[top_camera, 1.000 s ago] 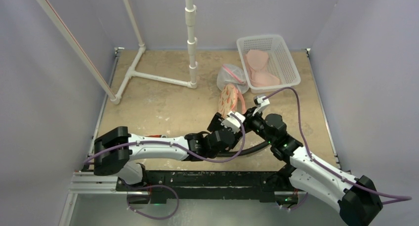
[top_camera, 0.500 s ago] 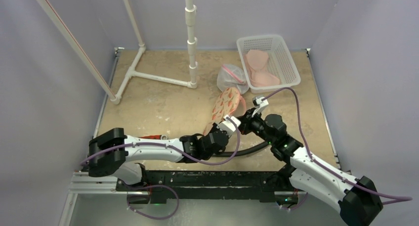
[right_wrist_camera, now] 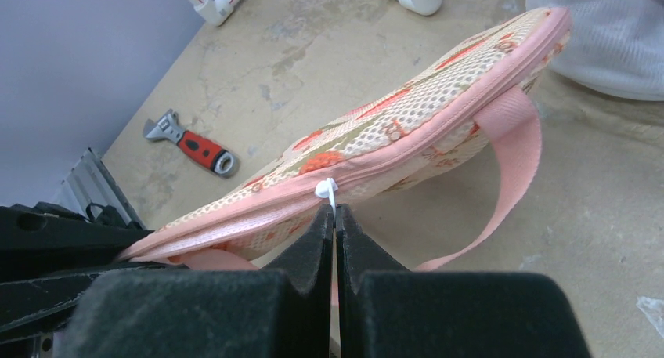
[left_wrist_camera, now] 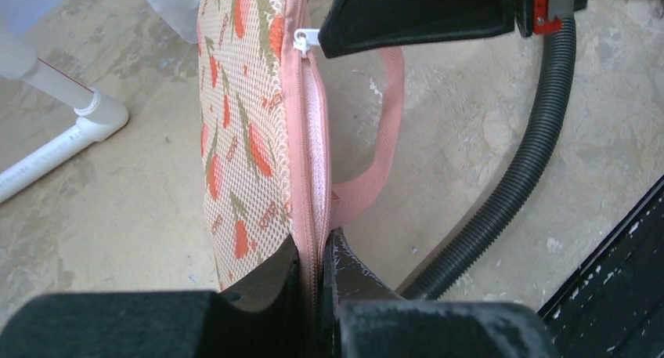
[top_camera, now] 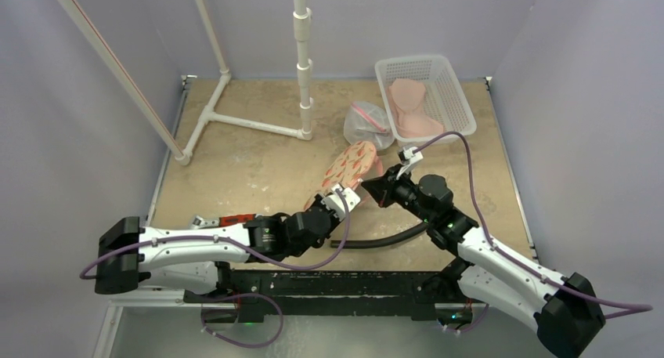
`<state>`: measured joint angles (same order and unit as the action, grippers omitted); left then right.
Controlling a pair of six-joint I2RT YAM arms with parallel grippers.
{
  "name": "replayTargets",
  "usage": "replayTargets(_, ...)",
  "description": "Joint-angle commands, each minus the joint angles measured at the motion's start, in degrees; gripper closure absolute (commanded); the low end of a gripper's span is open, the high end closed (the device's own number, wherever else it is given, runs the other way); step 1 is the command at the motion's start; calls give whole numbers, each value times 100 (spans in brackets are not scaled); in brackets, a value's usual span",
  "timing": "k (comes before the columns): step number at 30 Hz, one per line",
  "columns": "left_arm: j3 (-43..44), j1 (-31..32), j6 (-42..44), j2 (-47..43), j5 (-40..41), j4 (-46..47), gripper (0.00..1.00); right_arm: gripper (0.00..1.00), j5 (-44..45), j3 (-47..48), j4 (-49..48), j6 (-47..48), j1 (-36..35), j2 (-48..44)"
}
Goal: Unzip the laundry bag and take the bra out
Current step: Unzip the laundry bag at the center of the board.
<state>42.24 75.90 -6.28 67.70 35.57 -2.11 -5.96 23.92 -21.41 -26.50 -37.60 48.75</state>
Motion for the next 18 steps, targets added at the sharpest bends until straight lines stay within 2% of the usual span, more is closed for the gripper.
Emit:
replayTargets(1, 201, 141, 460, -435, -159, -465, 100, 100, 243, 317, -118, 131, 33, 35)
replayTargets(6, 426, 303, 500, -533, 64, -1065, 100, 100, 293, 393, -24, 109, 34, 32)
replayTargets(18, 319, 408, 438, -1085, 292, -1463, 100, 100, 1026, 326, -103, -147, 32, 53)
